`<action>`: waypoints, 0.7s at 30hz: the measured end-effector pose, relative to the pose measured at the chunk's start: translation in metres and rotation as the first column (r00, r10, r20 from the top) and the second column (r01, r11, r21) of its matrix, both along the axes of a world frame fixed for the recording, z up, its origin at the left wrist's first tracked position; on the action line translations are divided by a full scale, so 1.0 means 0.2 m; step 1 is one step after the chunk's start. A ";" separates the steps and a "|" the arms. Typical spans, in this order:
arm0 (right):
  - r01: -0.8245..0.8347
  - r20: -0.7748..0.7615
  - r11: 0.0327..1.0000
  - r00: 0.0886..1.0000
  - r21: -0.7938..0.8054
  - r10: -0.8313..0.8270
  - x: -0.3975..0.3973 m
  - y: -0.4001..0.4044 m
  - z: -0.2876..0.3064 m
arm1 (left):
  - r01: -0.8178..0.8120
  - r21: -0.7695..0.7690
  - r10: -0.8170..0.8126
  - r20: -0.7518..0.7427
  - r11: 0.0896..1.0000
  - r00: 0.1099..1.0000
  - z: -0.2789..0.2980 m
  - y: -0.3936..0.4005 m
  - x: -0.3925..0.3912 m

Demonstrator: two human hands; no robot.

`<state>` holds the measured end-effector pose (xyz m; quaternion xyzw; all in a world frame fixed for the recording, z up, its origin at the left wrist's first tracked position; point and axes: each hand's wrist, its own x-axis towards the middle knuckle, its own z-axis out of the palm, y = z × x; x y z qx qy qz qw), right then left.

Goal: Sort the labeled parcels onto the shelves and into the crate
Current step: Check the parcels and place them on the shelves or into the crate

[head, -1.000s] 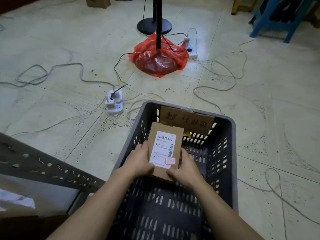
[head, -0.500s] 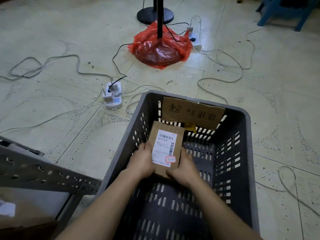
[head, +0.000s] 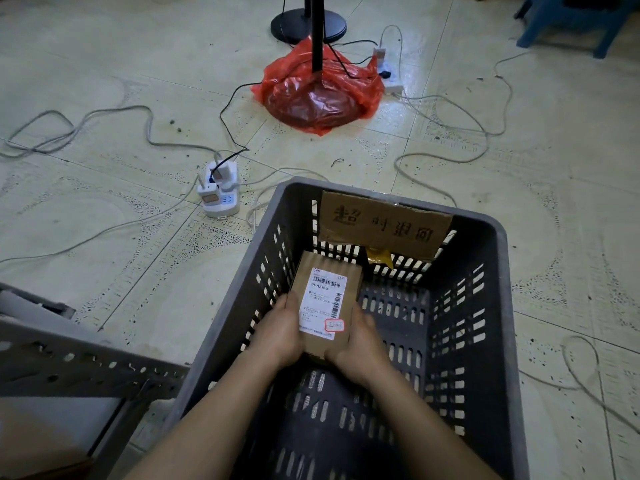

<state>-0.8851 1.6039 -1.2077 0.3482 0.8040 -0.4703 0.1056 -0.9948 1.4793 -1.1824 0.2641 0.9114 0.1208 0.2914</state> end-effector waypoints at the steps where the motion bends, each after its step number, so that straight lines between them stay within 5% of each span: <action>1: -0.004 0.003 1.000 1.000 0.010 0.004 0.00 0.00 -0.01 | -0.003 0.002 0.003 0.000 1.000 1.000 -0.01 0.00 0.00; 14: -0.019 0.001 1.000 1.000 -0.006 0.019 0.02 0.03 -0.03 | -0.061 0.050 0.059 0.035 0.997 0.998 -0.01 -0.01 0.02; 21: -0.023 -0.041 0.999 0.999 0.049 0.025 0.03 0.04 0.18 | -0.086 0.143 0.086 0.009 0.986 0.996 0.22 0.00 0.01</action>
